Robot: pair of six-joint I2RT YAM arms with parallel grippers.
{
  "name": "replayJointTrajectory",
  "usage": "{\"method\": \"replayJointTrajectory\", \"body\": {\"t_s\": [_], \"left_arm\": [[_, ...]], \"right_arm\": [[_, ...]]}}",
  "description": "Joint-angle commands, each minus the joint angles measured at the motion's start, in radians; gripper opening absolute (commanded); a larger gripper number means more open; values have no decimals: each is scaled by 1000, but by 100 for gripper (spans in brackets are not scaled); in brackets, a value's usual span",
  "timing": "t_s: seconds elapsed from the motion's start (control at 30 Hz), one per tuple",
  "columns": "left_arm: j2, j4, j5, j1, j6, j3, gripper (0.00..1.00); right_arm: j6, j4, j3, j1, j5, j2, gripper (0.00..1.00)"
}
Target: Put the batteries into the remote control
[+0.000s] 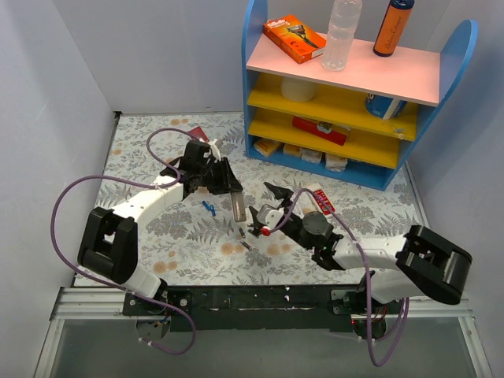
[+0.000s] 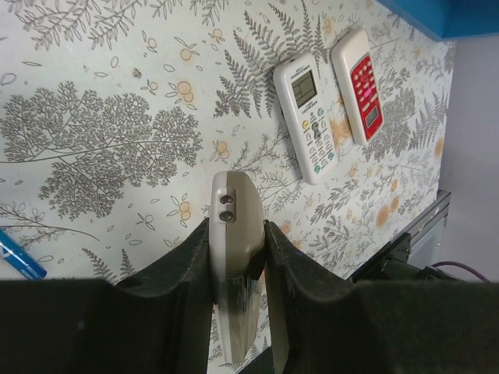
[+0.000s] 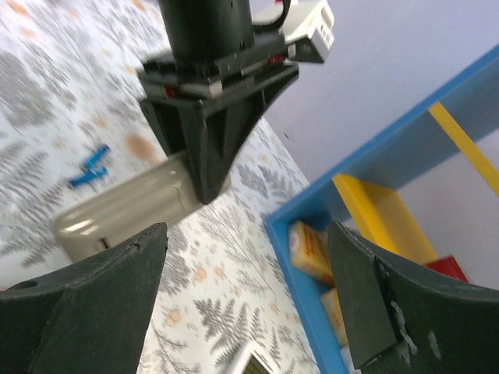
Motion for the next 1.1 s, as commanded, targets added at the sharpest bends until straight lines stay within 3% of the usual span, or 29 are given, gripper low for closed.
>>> {"method": "replayJointTrajectory", "body": {"t_s": [0.0, 0.23, 0.67, 1.07], "left_arm": [[-50, 72, 133, 50, -3, -15, 0], [-109, 125, 302, 111, -22, -56, 0], [-128, 122, 417, 114, -13, -67, 0], [-126, 86, 439, 113, 18, -47, 0]], "right_arm": [[142, -166, 12, -29, -217, -114, 91], [185, -219, 27, -62, -430, -157, 92], [171, -232, 81, -72, -446, -158, 90], [153, -245, 128, -84, -460, -123, 90]]}}
